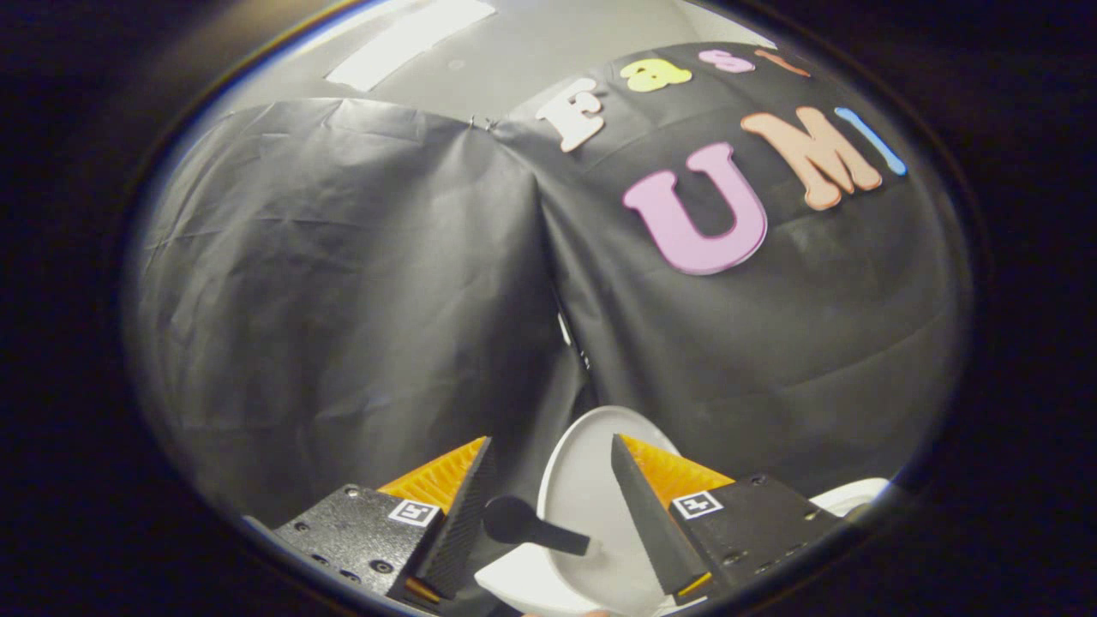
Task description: Open the toilet lid.
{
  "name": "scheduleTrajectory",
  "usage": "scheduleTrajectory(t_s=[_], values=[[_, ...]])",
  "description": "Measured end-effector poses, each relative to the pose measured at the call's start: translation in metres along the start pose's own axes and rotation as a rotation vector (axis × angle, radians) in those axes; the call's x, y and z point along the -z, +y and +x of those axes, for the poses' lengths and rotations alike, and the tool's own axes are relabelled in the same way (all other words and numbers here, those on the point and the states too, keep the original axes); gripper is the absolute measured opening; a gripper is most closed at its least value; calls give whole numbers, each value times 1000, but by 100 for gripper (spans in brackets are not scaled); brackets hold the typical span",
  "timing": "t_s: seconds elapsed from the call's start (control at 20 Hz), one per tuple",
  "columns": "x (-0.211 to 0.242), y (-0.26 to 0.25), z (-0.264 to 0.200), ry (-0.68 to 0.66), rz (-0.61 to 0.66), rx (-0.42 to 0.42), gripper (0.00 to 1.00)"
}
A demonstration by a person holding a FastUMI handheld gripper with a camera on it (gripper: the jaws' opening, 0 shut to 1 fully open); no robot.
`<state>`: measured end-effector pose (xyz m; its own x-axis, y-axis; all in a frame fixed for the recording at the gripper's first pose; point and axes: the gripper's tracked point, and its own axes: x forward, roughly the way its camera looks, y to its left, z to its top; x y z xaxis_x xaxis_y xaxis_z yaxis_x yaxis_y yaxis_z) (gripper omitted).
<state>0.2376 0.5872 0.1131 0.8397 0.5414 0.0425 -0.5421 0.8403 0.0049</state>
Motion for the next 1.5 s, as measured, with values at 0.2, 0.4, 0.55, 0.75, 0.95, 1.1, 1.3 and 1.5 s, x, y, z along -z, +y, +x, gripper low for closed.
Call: scheduleTrajectory(t_s=[0.2,0.4,0.55,0.75,0.95,1.1,1.3,1.5], values=[[-38,-40,-23,-54,-57,86,84],[-62,-95,-62,-70,-101,195,83],[-77,-133,-92,-83,-125,256,83],[-91,-188,-131,-85,-138,348,84],[-97,-235,-169,-125,-108,401,84],[-96,-276,-198,-167,-64,456,84],[-83,-328,-240,-202,-21,545,83],[-64,-372,-277,-195,2,624,83]])
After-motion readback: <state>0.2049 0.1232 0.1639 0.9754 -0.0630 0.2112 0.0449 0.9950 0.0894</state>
